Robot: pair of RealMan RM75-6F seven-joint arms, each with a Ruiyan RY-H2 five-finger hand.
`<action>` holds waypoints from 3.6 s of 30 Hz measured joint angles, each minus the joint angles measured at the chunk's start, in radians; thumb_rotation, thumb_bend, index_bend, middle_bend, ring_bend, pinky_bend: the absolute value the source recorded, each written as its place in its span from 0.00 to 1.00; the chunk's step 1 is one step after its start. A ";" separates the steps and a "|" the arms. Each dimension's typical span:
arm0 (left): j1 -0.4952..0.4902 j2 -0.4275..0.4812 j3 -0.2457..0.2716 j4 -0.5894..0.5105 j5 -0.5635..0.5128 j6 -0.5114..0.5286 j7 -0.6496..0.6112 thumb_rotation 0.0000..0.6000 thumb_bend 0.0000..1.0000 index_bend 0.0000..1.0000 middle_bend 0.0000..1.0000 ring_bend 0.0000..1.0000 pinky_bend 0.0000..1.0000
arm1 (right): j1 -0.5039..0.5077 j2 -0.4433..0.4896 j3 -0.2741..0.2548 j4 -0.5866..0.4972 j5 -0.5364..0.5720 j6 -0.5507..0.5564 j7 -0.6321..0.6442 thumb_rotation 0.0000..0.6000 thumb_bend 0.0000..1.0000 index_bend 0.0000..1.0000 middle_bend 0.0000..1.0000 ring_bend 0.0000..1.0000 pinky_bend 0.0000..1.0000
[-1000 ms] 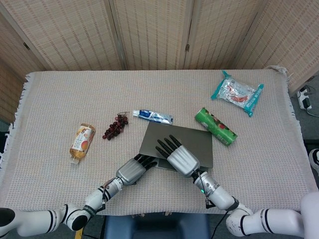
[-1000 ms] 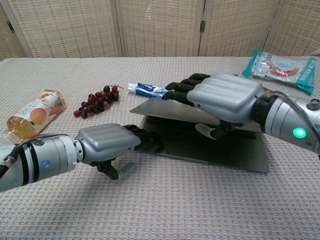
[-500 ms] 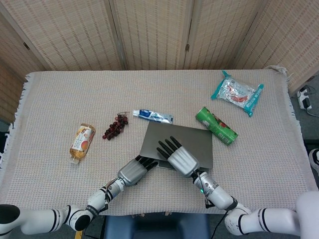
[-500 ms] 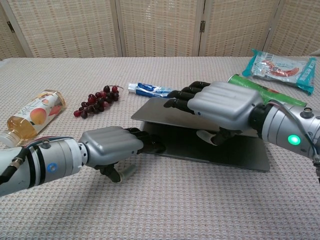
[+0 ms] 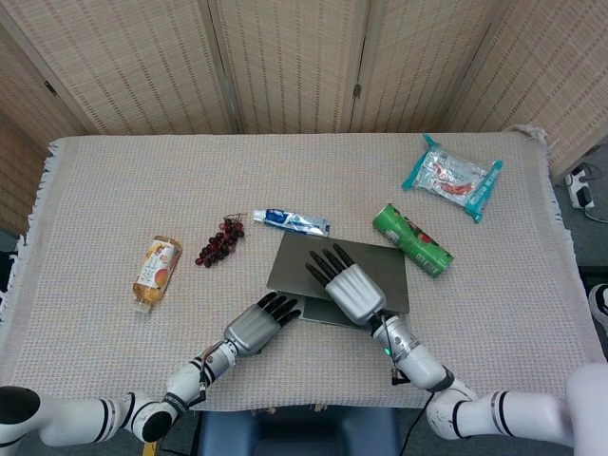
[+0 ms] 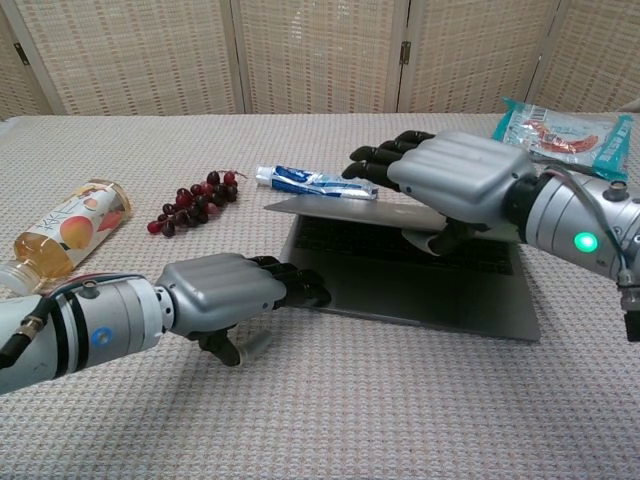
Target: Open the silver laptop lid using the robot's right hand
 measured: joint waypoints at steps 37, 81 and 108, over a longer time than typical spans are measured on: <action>-0.032 0.004 0.035 -0.027 -0.048 0.034 0.019 1.00 0.70 0.07 0.00 0.00 0.00 | 0.113 0.121 0.200 0.146 0.298 -0.035 0.149 1.00 0.55 0.00 0.00 0.00 0.00; 0.070 0.218 0.016 -0.195 0.039 0.236 -0.187 1.00 0.70 0.08 0.00 0.00 0.00 | -0.092 0.420 0.110 -0.102 0.042 0.102 0.540 1.00 0.55 0.00 0.00 0.01 0.00; 0.596 0.495 0.083 -0.170 0.224 0.855 -0.465 1.00 0.66 0.09 0.01 0.00 0.00 | -0.579 0.462 -0.187 0.016 -0.370 0.504 0.964 1.00 0.55 0.00 0.00 0.00 0.00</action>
